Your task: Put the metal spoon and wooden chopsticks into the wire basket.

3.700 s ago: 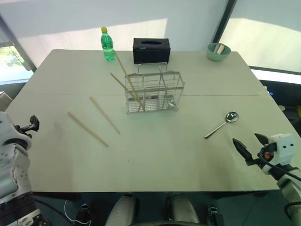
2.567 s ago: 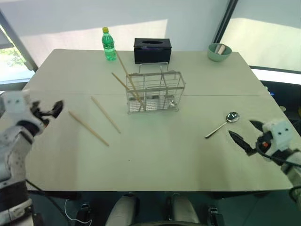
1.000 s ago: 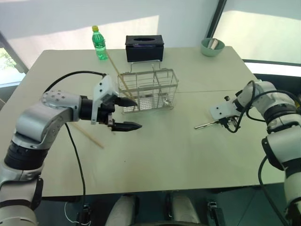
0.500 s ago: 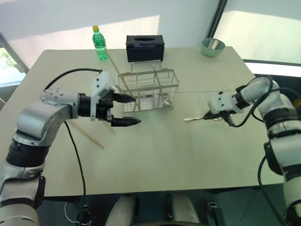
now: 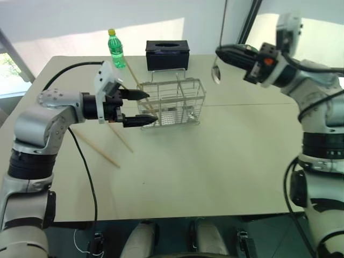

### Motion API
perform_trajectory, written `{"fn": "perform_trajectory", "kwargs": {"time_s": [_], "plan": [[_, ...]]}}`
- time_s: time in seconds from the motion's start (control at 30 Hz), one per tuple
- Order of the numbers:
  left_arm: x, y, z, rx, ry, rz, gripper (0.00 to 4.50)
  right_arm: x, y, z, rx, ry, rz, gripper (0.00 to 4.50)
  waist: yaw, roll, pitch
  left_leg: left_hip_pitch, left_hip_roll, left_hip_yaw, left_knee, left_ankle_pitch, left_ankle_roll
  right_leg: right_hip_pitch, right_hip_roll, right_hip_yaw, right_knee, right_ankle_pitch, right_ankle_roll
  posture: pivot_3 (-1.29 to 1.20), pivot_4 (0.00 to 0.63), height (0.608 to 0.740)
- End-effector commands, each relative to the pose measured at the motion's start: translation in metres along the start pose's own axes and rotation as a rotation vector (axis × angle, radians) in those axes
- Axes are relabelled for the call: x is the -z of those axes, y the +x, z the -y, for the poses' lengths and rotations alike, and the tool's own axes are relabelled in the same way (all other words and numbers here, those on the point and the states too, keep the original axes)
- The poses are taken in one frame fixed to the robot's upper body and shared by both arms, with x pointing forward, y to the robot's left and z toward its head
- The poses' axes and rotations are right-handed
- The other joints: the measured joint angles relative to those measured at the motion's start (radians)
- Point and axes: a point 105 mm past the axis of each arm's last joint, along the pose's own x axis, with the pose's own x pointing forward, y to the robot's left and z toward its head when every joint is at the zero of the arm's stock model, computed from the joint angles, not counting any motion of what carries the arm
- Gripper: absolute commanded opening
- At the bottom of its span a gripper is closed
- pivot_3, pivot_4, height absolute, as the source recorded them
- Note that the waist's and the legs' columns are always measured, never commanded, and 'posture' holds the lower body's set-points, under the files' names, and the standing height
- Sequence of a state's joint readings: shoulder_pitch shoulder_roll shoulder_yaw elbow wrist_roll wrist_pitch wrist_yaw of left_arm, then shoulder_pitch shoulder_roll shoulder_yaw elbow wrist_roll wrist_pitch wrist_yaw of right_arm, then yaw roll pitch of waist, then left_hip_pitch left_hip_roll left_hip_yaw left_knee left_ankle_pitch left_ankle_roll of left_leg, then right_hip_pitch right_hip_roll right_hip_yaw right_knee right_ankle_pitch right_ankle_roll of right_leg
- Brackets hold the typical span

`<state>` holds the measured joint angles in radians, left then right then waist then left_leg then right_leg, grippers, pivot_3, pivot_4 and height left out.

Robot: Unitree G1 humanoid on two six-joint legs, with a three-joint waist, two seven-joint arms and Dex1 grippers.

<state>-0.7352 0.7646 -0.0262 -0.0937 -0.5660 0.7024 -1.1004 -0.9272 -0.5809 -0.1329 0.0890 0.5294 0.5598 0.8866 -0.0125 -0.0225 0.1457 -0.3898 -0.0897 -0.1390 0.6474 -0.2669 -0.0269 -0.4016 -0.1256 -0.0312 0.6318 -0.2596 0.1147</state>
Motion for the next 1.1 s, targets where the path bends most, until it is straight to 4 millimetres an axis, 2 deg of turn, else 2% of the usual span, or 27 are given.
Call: {"fn": "perform_trajectory", "kwargs": {"time_s": [0.03, 0.17, 0.37, 0.57, 0.6, 0.63, 0.7, 0.9, 0.97, 1.03, 1.1], "plan": [[-0.014, 0.0, -0.002, -0.013, 0.059, 0.024, 4.5, -0.005, 0.015, 0.011, 0.117, -0.021, 0.034, 0.03, 0.002, 0.0, 0.0, -0.001, -0.001, 0.0, 0.0, 0.0, -0.001, -0.002, 0.001, 0.0, 0.0, 0.0, 0.0, 0.0, 0.15, 0.661], [-0.015, 0.001, -0.001, -0.02, 0.06, 0.03, 4.5, 0.017, 0.031, 0.013, 0.176, 0.014, 0.013, 0.03, 0.0, 0.0, 0.0, -0.002, -0.001, 0.001, 0.0, 0.004, -0.006, -0.002, 0.001, 0.0, 0.0, 0.0, 0.0, 0.0, 0.15, 0.661], [-0.016, -0.002, 0.0, -0.045, 0.058, 0.035, 4.5, 0.051, 0.042, 0.003, 0.197, 0.101, -0.021, 0.03, -0.003, -0.001, 0.0, -0.002, -0.001, 0.001, 0.0, 0.003, -0.006, -0.003, 0.002, 0.0, 0.001, 0.0, 0.0, 0.0, 0.15, 0.661], [-0.015, -0.006, -0.001, -0.069, 0.055, 0.027, 4.5, 0.064, 0.042, -0.002, 0.219, 0.176, -0.035, 0.03, -0.004, 0.0, 0.0, -0.002, 0.0, 0.0, 0.0, 0.002, -0.002, -0.004, 0.003, 0.0, 0.003, 0.001, -0.001, 0.0, 0.15, 0.661], [-0.015, -0.007, -0.002, -0.081, 0.053, 0.027, 4.5, 0.065, 0.041, -0.003, 0.23, 0.168, -0.04, 0.69, -0.005, 0.0, 0.0, -0.002, 0.0, 0.0, 0.0, 0.002, -0.002, -0.004, 0.003, 0.0, 0.003, 0.001, -0.001, 0.0, 0.15, 0.661], [-0.015, -0.009, -0.003, -0.093, 0.05, 0.028, 4.5, 0.065, 0.04, -0.004, 0.239, 0.151, -0.041, 1.01, -0.005, 0.0, 0.0, -0.001, 0.0, 0.0, 0.0, 0.002, -0.002, -0.004, 0.004, 0.0, 0.003, 0.001, -0.001, 0.0, 0.15, 0.661], [-0.015, -0.01, -0.005, -0.111, 0.044, 0.032, 4.5, 0.062, 0.039, -0.004, 0.248, 0.127, -0.039, 1.93, -0.005, 0.0, 0.0, -0.001, 0.0, 0.0, 0.0, 0.002, -0.002, -0.004, 0.004, 0.0, 0.004, 0.001, -0.001, 0.0, 0.15, 0.661], [-0.018, -0.017, -0.015, -0.208, 0.018, 0.07, 4.5, 0.034, 0.027, -0.002, 0.248, 0.103, 0.001, 1.93, -0.002, 0.0, 0.0, -0.001, 0.0, 0.0, 0.0, 0.002, -0.002, -0.004, 0.004, 0.0, 0.004, 0.001, -0.001, 0.0, 0.15, 0.661], [-0.023, -0.025, -0.027, -0.3, -0.013, 0.104, 4.5, 0.016, 0.02, -0.004, 0.215, 0.073, 0.025, 1.93, 0.0, 0.0, 0.0, -0.001, 0.0, 0.0, 0.0, 0.002, -0.002, -0.004, 0.004, 0.0, 0.003, 0.001, -0.001, 0.0, 0.15, 0.661], [-0.029, -0.035, -0.039, -0.409, -0.038, 0.134, 4.5, -0.003, 0.011, -0.014, 0.136, 0.04, 0.051, 1.93, 0.0, 0.0, 0.0, -0.001, 0.0, -0.001, 0.0, 0.002, -0.002, -0.004, 0.004, 0.0, 0.003, 0.001, -0.001, 0.0, 0.15, 0.661], [-0.034, -0.05, -0.056, -0.569, -0.081, 0.16, 4.5, -0.019, 0.0, -0.033, 0.011, 0.009, 0.059, 1.93, 0.0, -0.001, 0.0, -0.001, 0.0, -0.001, 0.0, 0.001, -0.002, -0.003, 0.004, 0.0, 0.003, 0.001, -0.001, 0.0, 0.15, 0.661]]}}
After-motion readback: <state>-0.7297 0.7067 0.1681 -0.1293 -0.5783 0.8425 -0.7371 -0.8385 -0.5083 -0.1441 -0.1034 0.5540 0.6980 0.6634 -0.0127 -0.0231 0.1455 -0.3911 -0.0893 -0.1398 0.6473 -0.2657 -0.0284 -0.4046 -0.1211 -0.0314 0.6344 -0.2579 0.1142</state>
